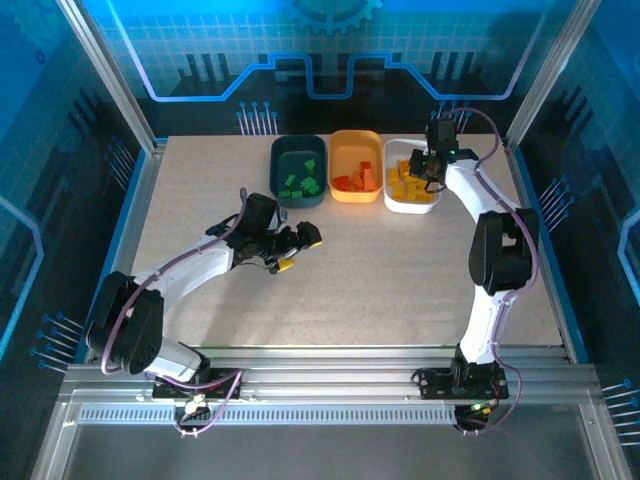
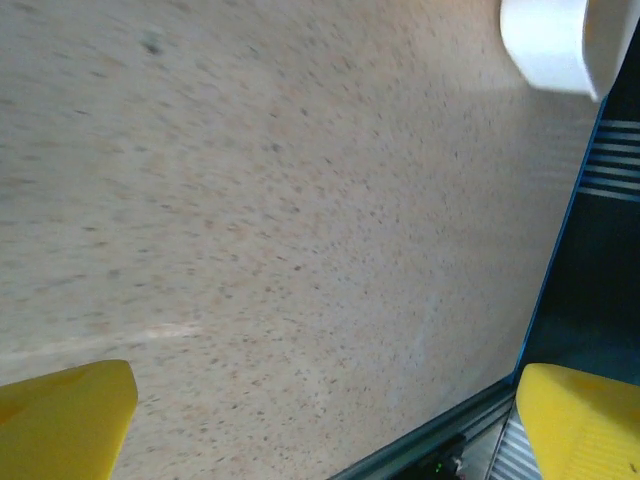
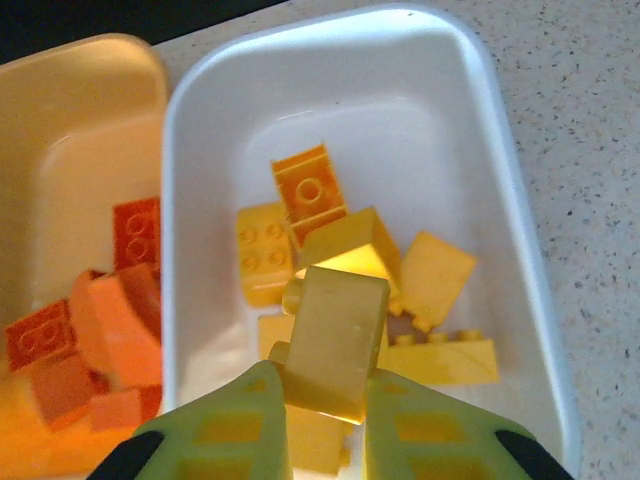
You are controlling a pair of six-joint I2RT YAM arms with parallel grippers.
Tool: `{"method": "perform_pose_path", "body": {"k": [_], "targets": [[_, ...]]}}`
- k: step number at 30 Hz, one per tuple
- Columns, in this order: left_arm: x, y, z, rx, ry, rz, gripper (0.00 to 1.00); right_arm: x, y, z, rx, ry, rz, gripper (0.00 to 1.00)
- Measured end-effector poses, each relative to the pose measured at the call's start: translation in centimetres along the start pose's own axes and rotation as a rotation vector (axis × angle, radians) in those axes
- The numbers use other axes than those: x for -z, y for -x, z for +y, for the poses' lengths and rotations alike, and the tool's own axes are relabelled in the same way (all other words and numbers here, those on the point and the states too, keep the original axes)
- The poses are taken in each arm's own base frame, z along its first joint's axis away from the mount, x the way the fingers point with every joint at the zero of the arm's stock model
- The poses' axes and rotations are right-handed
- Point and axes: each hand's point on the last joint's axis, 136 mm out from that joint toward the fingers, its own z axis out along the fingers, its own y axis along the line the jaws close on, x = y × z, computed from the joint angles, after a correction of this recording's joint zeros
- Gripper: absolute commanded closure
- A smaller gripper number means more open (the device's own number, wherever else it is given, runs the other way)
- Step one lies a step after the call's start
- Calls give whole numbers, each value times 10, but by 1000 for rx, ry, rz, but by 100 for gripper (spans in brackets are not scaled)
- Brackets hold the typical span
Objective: Sort the legos into containers by color
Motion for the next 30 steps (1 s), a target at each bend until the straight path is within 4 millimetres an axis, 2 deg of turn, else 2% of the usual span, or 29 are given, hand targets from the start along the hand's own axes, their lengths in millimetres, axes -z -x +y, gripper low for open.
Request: {"method": "perform_pose_path", "body": {"k": [1, 4, 8, 11, 14, 18, 19, 21, 22, 24, 26, 28, 30], "targets": [[-2, 0, 2, 3, 7, 1, 1, -5, -6, 0, -1, 3, 22, 46], [-4, 1, 6, -1, 31, 4, 1, -11, -18, 1, -9, 23, 72, 30], [3, 7, 1, -48, 61, -12, 1, -4, -15, 2, -21, 37, 67, 24], [19, 19, -4, -104, 115, -75, 1, 17, -11, 4, -22, 56, 38, 22], [52, 36, -6, -166, 203, -199, 1, 59, -13, 11, -22, 116, -26, 16], [117, 59, -2, -211, 334, -448, 1, 143, -25, 31, -5, 258, -157, 0], [135, 65, 3, -209, 373, -522, 1, 164, -27, 38, 15, 287, -202, 0], [162, 73, 13, -209, 424, -650, 1, 190, -33, 49, 41, 323, -263, 0], [170, 76, 21, -228, 449, -701, 1, 197, -37, 54, 56, 336, -282, 0], [169, 79, 38, -319, 485, -756, 1, 197, -46, 59, 98, 339, -278, 0], [148, 79, 56, -472, 520, -746, 1, 186, -52, 57, 141, 312, -249, 0], [121, 77, 83, -612, 580, -710, 1, 177, -58, 49, 174, 266, -231, 0], [107, 77, 105, -683, 619, -692, 1, 178, -61, 42, 201, 247, -271, 0]]}}
